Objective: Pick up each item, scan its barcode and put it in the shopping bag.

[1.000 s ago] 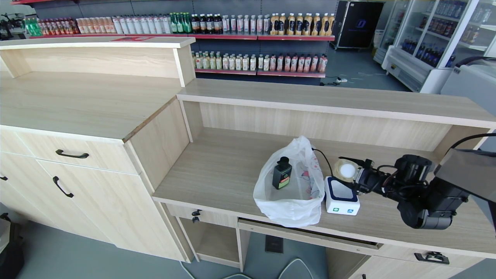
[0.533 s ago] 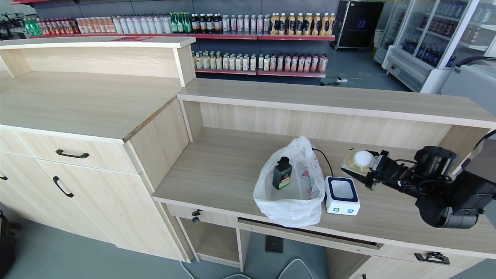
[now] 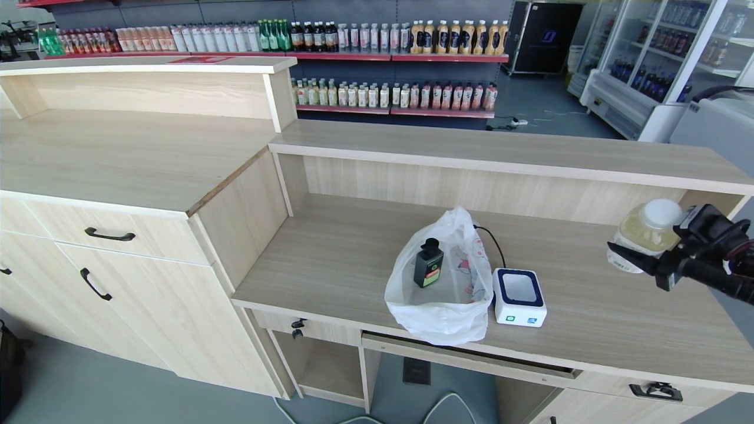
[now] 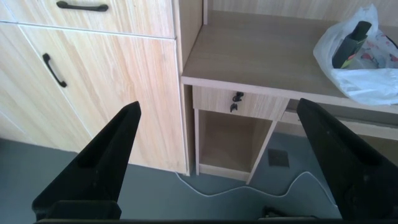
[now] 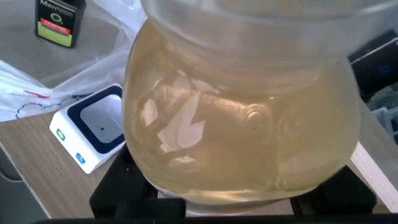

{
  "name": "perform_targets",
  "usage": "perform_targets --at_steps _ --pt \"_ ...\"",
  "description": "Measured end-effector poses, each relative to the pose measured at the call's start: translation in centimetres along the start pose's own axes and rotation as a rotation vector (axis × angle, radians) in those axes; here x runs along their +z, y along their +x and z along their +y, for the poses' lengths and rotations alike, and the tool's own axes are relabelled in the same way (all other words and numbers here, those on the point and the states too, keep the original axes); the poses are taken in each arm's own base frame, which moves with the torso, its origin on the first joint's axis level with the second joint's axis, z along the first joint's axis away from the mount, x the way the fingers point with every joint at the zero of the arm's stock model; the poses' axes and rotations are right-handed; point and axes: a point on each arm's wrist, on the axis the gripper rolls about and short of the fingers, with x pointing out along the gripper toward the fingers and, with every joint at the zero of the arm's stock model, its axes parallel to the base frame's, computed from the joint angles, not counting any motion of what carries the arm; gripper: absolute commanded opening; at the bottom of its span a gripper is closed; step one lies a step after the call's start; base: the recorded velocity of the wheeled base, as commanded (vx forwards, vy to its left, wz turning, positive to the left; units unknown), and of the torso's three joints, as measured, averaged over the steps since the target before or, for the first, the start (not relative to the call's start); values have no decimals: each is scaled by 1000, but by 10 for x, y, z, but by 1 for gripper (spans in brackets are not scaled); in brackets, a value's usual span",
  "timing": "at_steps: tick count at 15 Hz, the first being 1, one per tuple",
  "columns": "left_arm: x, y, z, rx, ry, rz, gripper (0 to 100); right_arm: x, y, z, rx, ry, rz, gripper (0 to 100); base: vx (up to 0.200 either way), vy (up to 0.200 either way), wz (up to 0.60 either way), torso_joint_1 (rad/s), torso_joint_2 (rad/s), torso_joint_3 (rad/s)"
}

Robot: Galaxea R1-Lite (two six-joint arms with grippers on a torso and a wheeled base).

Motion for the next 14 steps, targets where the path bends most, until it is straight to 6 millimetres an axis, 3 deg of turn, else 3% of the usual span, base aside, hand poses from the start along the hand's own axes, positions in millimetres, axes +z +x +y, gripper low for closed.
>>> perform_targets --at_steps 3,6,9,14 --pt "0 0 0 0 0 0 100 16 -4 -5 -83 28 26 0 0 0 600 1 1 4" --pt "0 0 0 1 0 0 100 35 13 -2 -205 271 77 0 0 0 0 0 0 0" --pt "0 0 0 1 0 0 100 40 37 19 -130 460 171 0 0 0 0 0 0 0" --pt "0 0 0 1 0 0 100 62 58 75 91 477 141 0 0 0 0 0 0 0"
